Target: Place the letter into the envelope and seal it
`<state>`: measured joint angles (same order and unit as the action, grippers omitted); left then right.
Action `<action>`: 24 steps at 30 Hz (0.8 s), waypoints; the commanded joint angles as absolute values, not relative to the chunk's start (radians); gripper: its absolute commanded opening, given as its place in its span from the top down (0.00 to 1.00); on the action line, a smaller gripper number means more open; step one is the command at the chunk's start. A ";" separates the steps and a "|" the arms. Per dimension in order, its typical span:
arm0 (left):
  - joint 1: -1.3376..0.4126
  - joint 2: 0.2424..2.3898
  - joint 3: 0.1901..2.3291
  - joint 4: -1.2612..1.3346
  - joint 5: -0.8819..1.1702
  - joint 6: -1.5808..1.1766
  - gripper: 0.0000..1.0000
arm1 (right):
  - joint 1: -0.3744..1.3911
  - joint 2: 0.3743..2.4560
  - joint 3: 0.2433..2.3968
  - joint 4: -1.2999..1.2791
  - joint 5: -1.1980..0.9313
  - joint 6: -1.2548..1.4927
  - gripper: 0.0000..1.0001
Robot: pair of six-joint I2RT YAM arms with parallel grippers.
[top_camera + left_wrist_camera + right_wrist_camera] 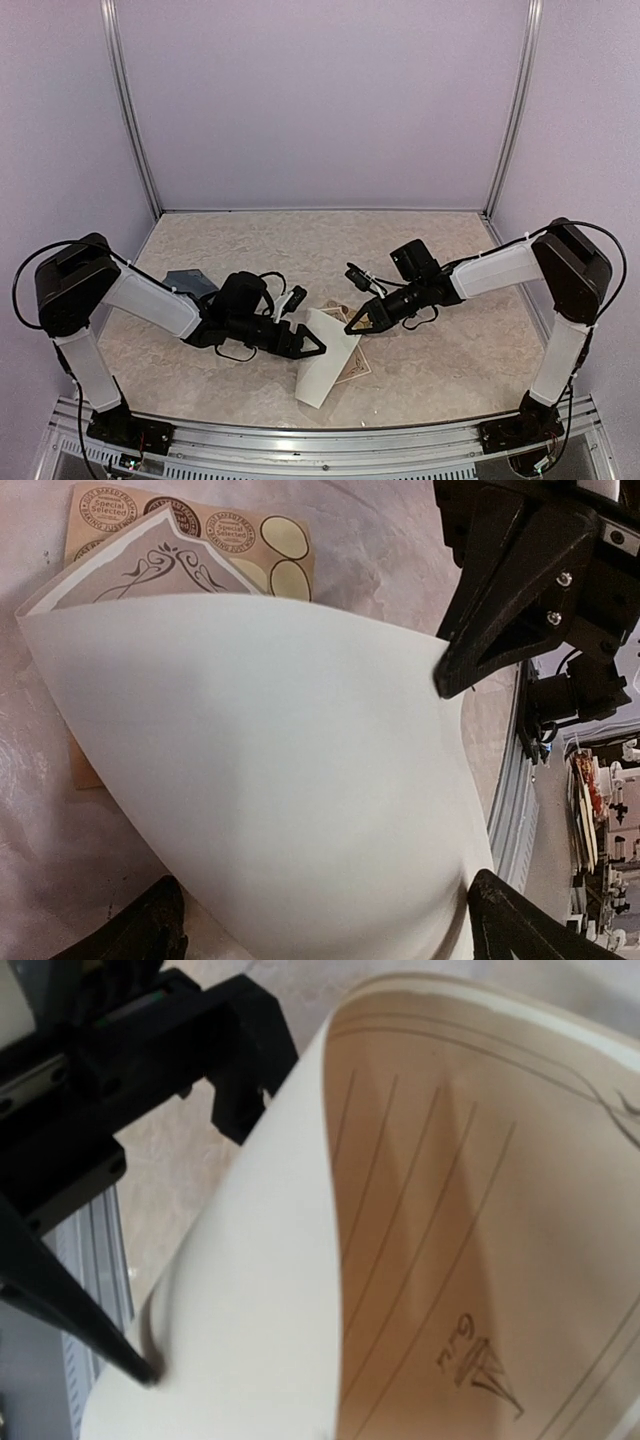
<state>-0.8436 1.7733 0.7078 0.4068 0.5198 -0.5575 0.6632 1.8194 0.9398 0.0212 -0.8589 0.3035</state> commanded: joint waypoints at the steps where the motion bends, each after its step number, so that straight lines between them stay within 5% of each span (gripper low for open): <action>1: -0.842 1.790 0.733 0.498 0.590 -0.569 0.12 | 0.649 1.835 0.965 0.042 -0.889 0.290 1.00; 7: -0.843 1.823 0.733 0.573 0.630 -0.602 0.24 | 0.650 1.843 0.977 0.060 -0.910 0.293 1.00; 21: -0.834 1.748 0.679 0.648 0.625 -0.647 0.70 | 0.649 1.725 0.925 0.133 -0.919 0.358 1.00; 24: -0.834 1.681 0.644 0.661 0.619 -0.651 0.74 | 0.649 1.622 0.893 0.154 -0.872 0.396 0.76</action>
<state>-0.8371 1.7702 0.6827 0.6018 0.6117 -0.6468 0.6579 1.7622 0.9287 0.0883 -0.9031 0.3462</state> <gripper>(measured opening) 0.274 0.094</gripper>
